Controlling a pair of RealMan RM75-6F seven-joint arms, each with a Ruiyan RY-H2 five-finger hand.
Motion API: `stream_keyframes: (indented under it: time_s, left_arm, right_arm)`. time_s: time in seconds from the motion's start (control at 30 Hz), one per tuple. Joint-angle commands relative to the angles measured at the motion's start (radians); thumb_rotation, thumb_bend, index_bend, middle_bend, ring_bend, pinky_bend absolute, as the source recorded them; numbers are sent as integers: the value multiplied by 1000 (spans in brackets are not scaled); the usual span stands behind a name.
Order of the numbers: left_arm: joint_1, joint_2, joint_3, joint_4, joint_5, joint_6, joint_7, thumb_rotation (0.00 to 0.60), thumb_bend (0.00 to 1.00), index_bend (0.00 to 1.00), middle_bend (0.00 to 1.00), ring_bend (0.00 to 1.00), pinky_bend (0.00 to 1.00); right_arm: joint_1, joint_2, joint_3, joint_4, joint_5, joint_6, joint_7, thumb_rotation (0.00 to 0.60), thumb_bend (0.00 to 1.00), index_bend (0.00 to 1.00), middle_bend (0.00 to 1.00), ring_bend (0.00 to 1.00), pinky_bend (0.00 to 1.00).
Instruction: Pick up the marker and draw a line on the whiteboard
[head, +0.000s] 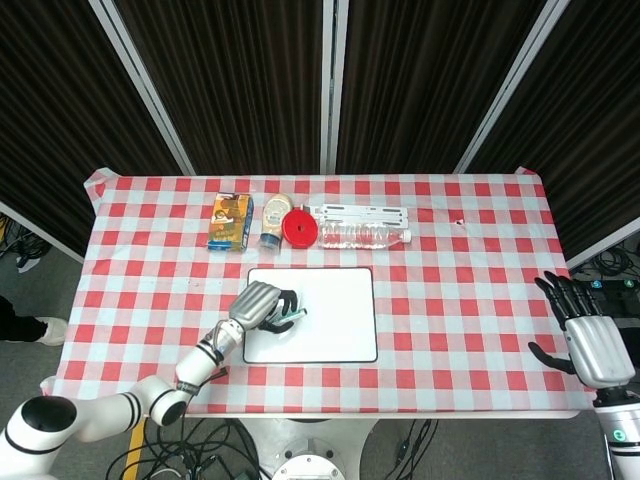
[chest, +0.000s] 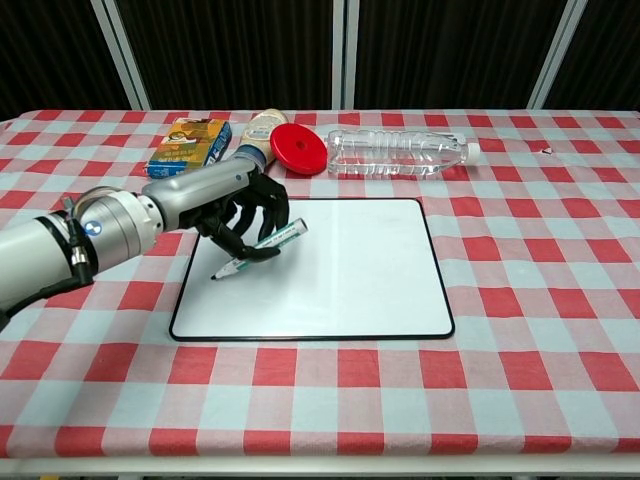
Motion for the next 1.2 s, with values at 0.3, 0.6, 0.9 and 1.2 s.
stream_keyframes:
  time_s: [0.3, 0.6, 0.9, 1.2]
  left_arm:
    - [-56, -46, -65, 37, -32, -47, 39, 600, 400, 563, 591, 666, 888]
    - [-58, -83, -62, 112, -27, -47, 13, 600, 400, 562, 591, 664, 888]
    - [-55, -123, -57, 173, -21, -43, -25, 600, 401, 563, 591, 662, 889]
    - [-70, -195, -73, 195, -22, -38, -37, 600, 402, 563, 591, 662, 888]
  right_arm:
    - [-23, 8, -3, 4, 20, 19, 6, 600, 101, 0, 28, 0, 0]
    - [-17, 5, 0, 9, 29, 4, 9, 600, 101, 0, 28, 0, 0]
    - [-16, 6, 1, 10, 33, -1, 8, 600, 101, 0, 28, 0, 0]
    - [-20, 12, -3, 18, 29, 1, 20, 600, 101, 0, 28, 0, 0]
